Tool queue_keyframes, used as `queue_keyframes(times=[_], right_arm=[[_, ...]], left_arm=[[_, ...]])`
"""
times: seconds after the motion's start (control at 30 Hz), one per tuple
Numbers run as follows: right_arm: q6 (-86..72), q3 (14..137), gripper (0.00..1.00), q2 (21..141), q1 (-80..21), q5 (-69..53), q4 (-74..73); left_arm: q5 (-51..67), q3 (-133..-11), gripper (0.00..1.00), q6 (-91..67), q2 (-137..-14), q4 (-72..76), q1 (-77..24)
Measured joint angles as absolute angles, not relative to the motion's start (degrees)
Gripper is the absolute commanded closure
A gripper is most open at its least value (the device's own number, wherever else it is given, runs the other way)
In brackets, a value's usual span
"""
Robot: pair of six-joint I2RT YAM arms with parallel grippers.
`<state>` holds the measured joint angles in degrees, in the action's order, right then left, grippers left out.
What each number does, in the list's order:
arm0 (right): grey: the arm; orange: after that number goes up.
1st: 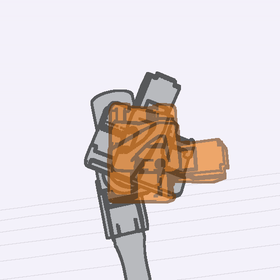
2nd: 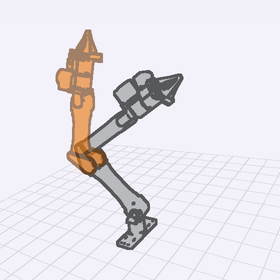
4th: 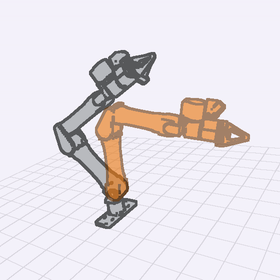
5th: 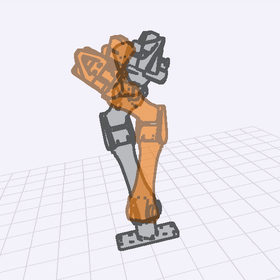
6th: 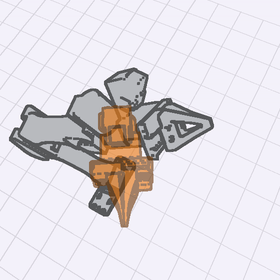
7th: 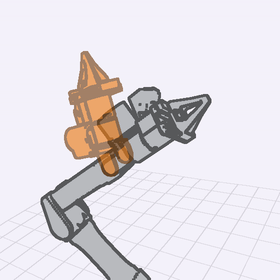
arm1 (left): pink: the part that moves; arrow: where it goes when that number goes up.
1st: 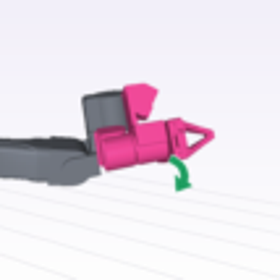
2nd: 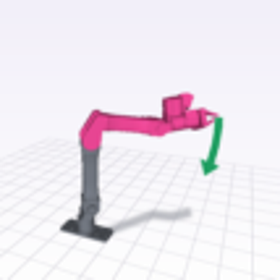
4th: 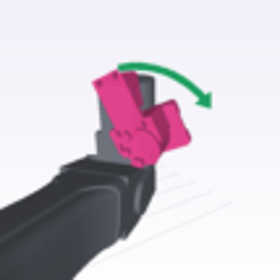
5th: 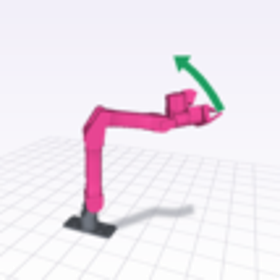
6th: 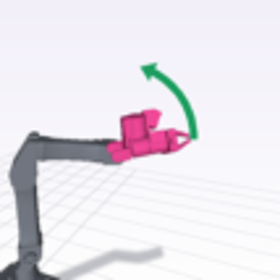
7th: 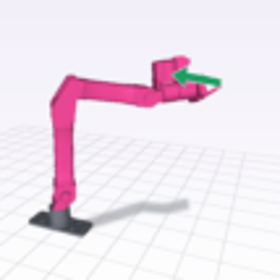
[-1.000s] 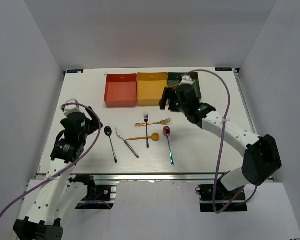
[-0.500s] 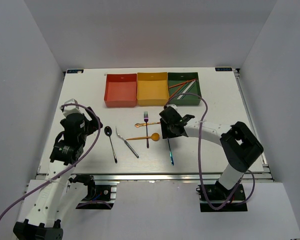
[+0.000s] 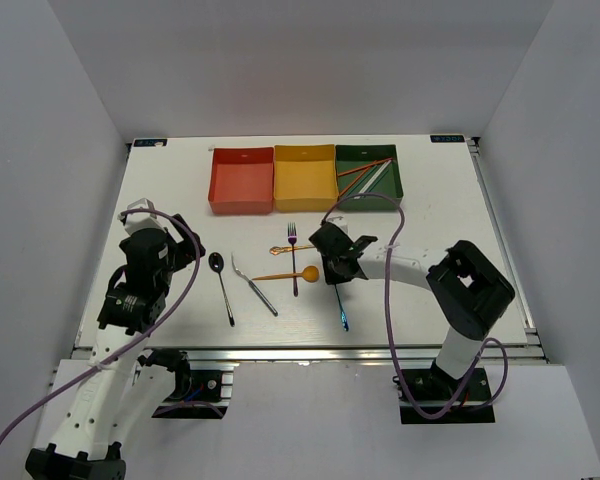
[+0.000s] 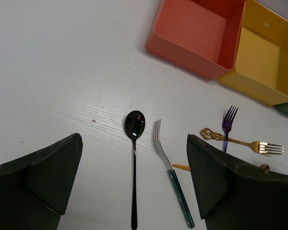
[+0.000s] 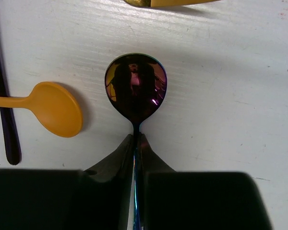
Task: Sort the eating utensils into containers
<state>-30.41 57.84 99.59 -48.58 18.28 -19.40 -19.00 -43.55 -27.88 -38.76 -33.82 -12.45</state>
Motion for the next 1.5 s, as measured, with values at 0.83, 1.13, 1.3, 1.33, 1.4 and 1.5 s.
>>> queue_keyframes(times=[0.83,1.13,1.3,1.33,1.4,1.5], right_arm=[[-31.9,58.6,1.0,85.6,-44.9,10.3,-13.6],[-36.9,87.7,1.0,108.9,-28.7,2.3,-5.6],[-46.4,99.1,1.0,120.8,-23.7,0.6,-2.8],[-47.9,101.8,1.0,123.2,-23.3,0.4,-2.9],[-50.9,108.2,1.0,128.1,-23.0,0.3,-3.3],[-54.5,114.4,1.0,132.9,-23.2,-0.2,-3.3]], left_arm=[[-19.0,-43.5,0.02,-27.9,-38.5,-33.8,-12.5],[-19.0,-43.5,0.02,-27.9,-38.5,-33.8,-12.6],[-19.0,-43.5,0.02,-27.9,-39.0,-33.8,-12.6],[-19.0,-43.5,0.02,-27.9,-39.3,-33.8,-12.6],[-19.0,-43.5,0.02,-27.9,-40.0,-33.8,-12.6],[-18.8,-43.5,0.02,-27.8,-40.3,-33.8,-12.6]])
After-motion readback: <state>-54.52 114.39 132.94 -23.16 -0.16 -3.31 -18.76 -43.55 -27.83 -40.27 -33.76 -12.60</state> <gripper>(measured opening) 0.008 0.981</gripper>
